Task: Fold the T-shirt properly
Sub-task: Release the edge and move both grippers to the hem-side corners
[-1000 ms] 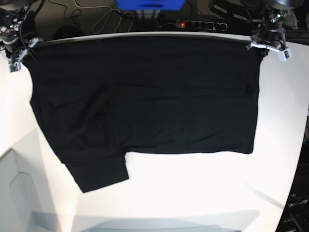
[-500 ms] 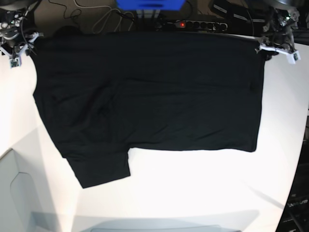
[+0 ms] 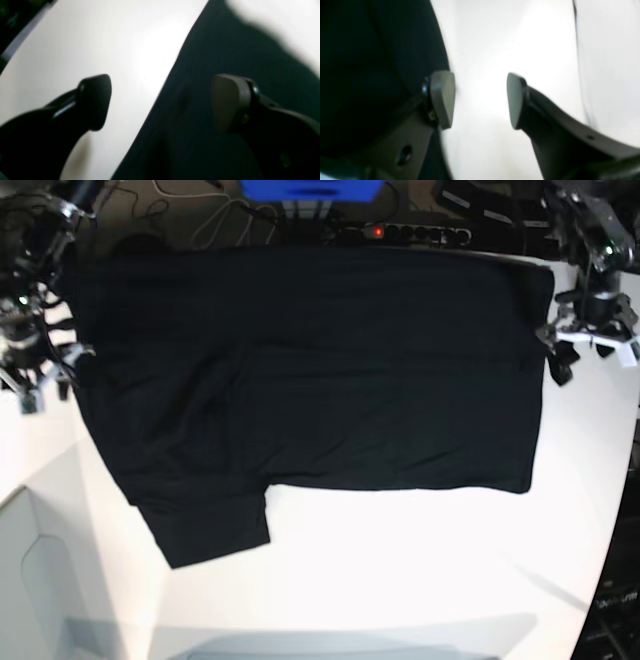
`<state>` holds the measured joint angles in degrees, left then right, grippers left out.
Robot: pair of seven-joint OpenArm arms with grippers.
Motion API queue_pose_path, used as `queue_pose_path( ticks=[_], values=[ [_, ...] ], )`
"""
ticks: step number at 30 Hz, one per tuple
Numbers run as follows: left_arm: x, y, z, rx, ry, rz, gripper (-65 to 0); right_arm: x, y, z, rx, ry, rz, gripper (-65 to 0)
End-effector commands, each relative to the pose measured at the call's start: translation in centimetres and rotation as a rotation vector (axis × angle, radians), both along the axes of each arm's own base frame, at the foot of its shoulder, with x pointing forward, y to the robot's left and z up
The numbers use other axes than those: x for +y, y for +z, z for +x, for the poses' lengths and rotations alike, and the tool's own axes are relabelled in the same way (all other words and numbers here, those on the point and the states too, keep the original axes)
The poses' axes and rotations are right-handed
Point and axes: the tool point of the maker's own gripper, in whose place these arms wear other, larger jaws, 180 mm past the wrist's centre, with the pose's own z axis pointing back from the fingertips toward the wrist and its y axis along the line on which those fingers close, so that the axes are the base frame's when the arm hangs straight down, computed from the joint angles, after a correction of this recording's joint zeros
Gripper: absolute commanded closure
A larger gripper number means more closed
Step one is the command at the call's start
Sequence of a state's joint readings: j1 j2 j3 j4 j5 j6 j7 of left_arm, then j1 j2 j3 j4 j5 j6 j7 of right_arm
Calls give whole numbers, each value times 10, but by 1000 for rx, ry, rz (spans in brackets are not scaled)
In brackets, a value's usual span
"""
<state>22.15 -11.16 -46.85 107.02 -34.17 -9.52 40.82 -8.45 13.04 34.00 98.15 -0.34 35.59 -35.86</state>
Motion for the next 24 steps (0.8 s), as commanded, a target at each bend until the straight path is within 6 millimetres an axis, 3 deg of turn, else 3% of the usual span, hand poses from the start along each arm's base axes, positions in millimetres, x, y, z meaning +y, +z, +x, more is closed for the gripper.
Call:
queue_pose_path(
  ticks=[1,3,6,9,13,17,24],
  values=[
    [4,22,17,-81,-8,28,-614,-3,18,22,-66,21,-12,-337],
    [9,29,35,-129,6,8,-615,9,14,56,-78,56,33,-337],
    [22,40,63,-186,21,-8,-615,12,8,100,-68,79,92,-337],
    [33,38,88,-195,27,-40,-615,15,4,133,-49,90,142,-337],
    [39,17,116,-124,16,-30,-615,21,-6,162,-25,99,213,-337],
    [36,-6,140,-38,8,-5,-615,33,-25,176,-17,107,289,-337],
    [20,-36,173,-3,-43,33,-615,50,-51,173,10,124,344,-337]
  ],
)
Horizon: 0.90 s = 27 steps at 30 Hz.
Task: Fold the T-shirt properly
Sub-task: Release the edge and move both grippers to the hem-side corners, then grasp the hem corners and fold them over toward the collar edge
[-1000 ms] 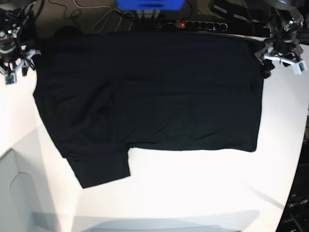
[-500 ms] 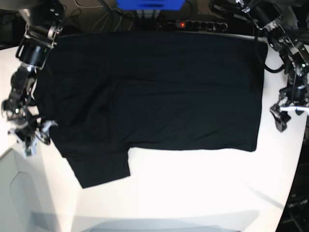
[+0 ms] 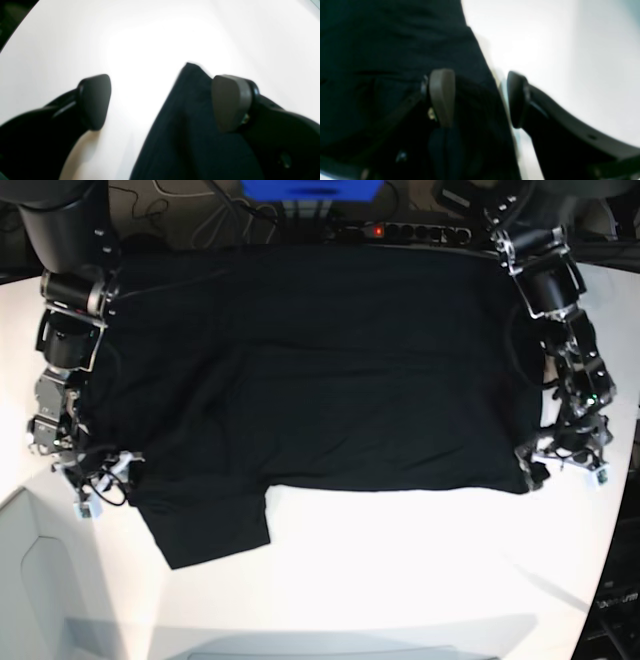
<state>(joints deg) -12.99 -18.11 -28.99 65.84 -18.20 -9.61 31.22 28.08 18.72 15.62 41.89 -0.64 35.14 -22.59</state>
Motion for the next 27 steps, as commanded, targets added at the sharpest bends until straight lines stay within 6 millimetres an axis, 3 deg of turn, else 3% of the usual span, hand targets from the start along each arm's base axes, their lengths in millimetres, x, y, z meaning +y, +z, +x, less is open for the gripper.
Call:
queue_pose_path(
  ticks=[1,7,21,27],
  values=[
    [5,16,13,-50,-3,27,-615,-3,17,14,-53,-2,-1,-336],
    [-2,-7,35,-25,-32,25,-615,9,-2,6,-5,6,29,-315],
    [-24,-55,54,20,-67,30,-614,13,-7,3,7,7,39,0],
    [-26,-62,52,29,-62,20,-605,12,-7,3,10,7,37,0]
  ],
)
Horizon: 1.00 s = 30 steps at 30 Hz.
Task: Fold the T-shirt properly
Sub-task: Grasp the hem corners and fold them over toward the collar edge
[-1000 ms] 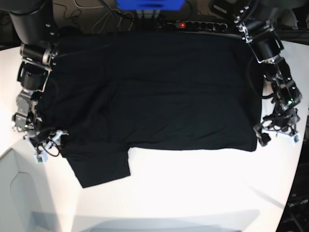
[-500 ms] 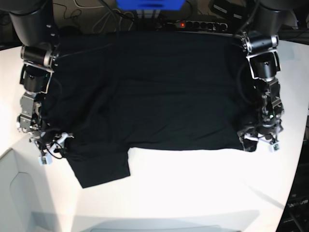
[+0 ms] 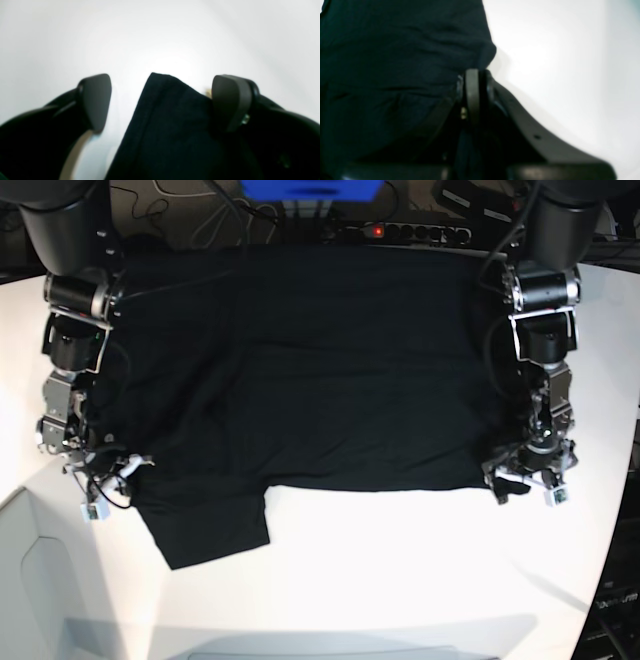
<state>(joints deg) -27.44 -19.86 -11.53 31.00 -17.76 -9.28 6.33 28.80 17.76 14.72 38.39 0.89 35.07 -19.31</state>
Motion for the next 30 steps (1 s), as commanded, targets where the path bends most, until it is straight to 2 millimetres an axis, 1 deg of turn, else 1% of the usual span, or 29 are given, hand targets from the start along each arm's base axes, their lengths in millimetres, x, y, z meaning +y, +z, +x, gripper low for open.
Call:
queue_pose_path(
  ticks=[1,3,9,12,18,21,22,25,28,30],
  values=[
    [-2,-3,-1,32,-5,-21,-583,-5,0,-1,31,8,-28,0],
    [-2,-3,-1,32,-5,-21,-500,-5,0,-1,31,8,-28,0],
    [-1,-6,-3,35,4,-27,-134,-5,0,-1,33,8,-28,0],
    [0,-7,-4,42,8,-27,-1,-5,0,-1,33,8,-28,0],
    [0,-4,-3,34,10,-29,0,-7,4,2,18,7,-33,0],
    [-1,13,5,-9,-5,-12,0,-10,10,6,2,1,-35,0],
    [-3,13,3,0,-16,-10,0,-10,19,12,-23,4,-42,0],
    [-10,32,3,-19,-54,7,0,-11,35,19,-65,13,-66,0],
    [-3,42,-11,-39,-34,4,0,-12,47,23,-93,21,-90,0],
    [-6,48,-15,-55,-27,-7,0,-13,49,20,-85,25,-104,0]
  ],
)
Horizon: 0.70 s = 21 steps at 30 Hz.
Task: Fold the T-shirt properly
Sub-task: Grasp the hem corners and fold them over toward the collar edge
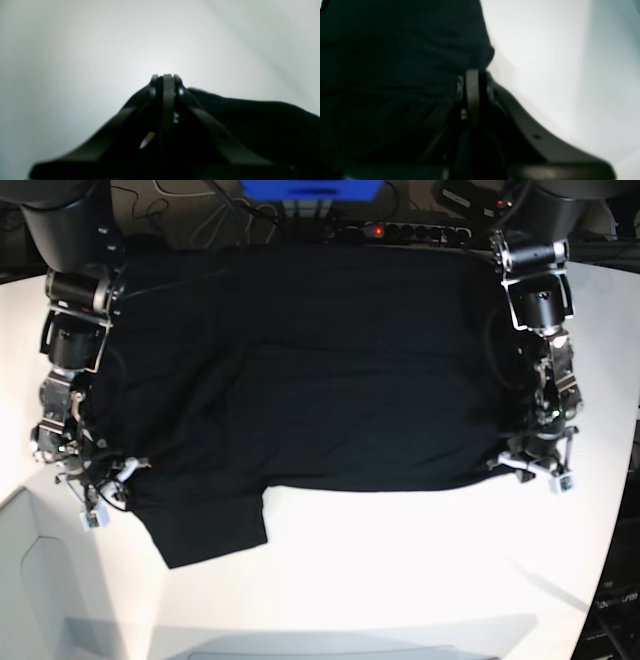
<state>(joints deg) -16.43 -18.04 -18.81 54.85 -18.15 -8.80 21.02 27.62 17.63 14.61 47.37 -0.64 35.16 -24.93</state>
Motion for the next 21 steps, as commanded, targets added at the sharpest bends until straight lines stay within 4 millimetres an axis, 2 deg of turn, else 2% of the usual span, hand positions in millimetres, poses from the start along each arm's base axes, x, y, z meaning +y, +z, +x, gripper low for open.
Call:
queue_pose_path(
  ticks=[1,9,12,17,21],
  values=[
    [5,25,10,-69,7,12,0,-8,28,16,-75,-6,-12,0],
    [6,51,-9,-114,-2,49,0,-5,49,1,-141,33,-98,0],
    [9,62,-17,-144,-1,74,0,-3,56,-11,-170,50,-132,0],
    [14,69,-29,-157,5,94,0,1,63,-28,-199,74,-170,0],
    [18,73,-40,-163,9,113,0,-5,72,-42,-227,59,-196,0]
  ],
)
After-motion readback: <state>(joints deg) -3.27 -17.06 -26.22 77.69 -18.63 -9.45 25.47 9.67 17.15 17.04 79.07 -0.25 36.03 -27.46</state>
